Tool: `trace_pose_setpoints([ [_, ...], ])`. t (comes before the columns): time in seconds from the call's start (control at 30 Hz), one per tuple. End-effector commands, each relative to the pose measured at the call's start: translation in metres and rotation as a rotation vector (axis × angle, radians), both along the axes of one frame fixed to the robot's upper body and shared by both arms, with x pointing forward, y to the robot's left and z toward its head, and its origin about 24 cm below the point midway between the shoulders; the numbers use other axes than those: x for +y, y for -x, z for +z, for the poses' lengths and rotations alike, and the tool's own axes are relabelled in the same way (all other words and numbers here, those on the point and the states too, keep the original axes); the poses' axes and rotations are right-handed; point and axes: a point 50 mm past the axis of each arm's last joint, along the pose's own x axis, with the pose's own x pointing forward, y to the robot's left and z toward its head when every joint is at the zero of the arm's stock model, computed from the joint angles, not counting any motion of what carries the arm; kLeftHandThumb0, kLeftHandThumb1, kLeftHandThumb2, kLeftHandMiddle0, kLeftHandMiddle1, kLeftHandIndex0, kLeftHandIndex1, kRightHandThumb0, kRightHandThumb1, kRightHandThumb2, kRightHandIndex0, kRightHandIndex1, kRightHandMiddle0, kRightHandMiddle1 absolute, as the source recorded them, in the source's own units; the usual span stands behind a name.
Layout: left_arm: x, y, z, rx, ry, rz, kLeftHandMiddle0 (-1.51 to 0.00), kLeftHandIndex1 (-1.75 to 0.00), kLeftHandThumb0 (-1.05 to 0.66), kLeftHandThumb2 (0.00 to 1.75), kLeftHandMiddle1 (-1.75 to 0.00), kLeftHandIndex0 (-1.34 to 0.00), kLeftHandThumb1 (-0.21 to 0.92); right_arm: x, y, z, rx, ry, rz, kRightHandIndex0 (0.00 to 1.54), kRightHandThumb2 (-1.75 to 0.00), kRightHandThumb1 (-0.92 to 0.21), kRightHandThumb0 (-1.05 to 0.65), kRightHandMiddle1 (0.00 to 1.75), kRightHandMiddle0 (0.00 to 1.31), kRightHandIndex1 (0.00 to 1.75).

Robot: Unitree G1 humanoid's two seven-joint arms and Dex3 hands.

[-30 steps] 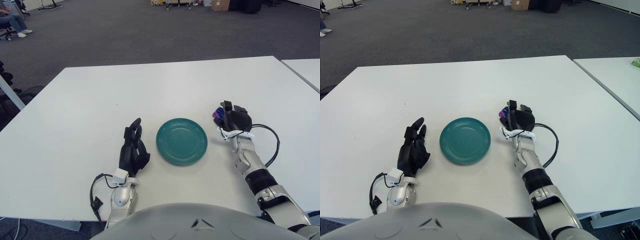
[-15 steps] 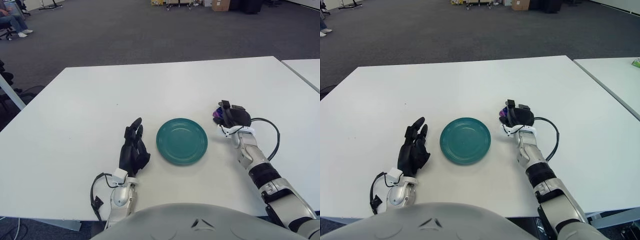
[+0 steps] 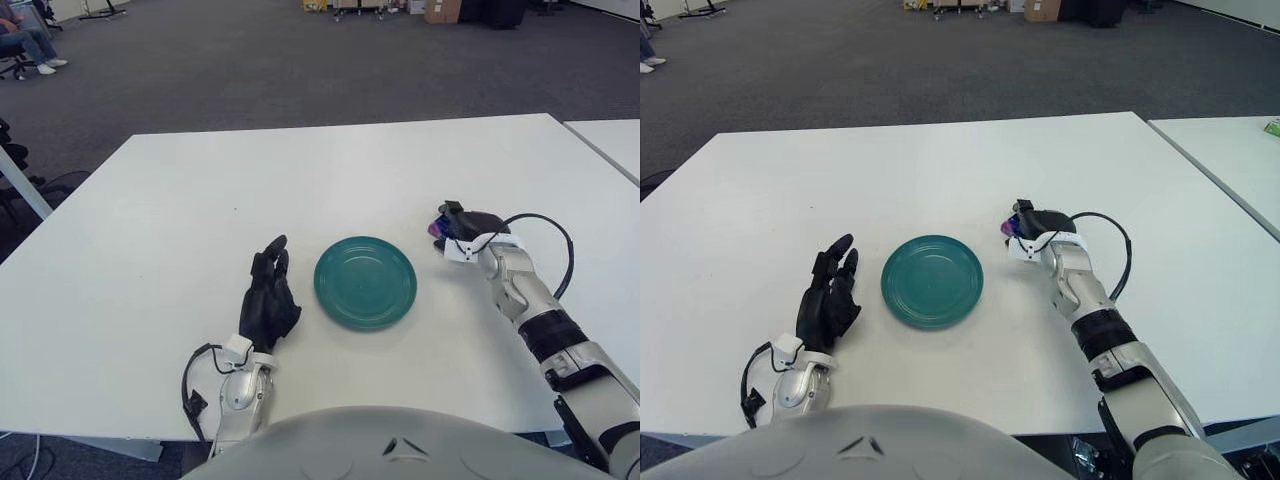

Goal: Put the gum into the plate.

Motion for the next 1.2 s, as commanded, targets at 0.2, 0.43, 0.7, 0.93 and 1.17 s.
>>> trace_pose_setpoints([
  [0.2, -0.019, -0.004, -0.008, 0.044, 0.168, -0.074, -0.21, -0.61, -1.0, 0.92, 0.0, 0.0, 0.92, -0.027, 0.028, -0.04, 0.327, -0.139, -0.212, 0.22, -0.58, -0.92, -0.74, 0.75, 0.0, 0.89],
  [0.43, -0.014, -0.002, -0.008, 0.08, 0.221, -0.092, -0.22, -0.63, -1.0, 0.9, -0.01, 0.0, 0.92, -0.027, 0.026, -0.042, 0.328, -0.167, -0.232, 0.17, -0.58, -0.92, -0.74, 0.81, 0.0, 0.85],
  [0.7, -0.012, -0.002, -0.009, 0.113, 0.239, -0.077, -0.24, -0.66, -1.0, 0.87, -0.01, 0.0, 0.92, -0.033, 0.024, -0.053, 0.318, -0.165, -0.287, 0.21, -0.59, -0.92, -0.74, 0.75, 0.0, 0.68],
  [0.93, -0.01, 0.0, -0.009, 0.116, 0.239, -0.056, -0.25, -0.66, -0.98, 0.85, -0.01, 0.0, 0.92, -0.039, 0.022, -0.065, 0.278, -0.14, -0.34, 0.3, -0.61, -0.92, -0.73, 0.69, 0.0, 0.48],
  [1.17, -0.01, 0.002, -0.01, 0.112, 0.234, -0.048, -0.24, -0.64, -0.98, 0.86, -0.01, 0.0, 0.92, -0.037, 0.029, -0.077, 0.248, -0.081, -0.337, 0.39, -0.63, -0.92, -0.72, 0.66, 0.0, 0.35],
])
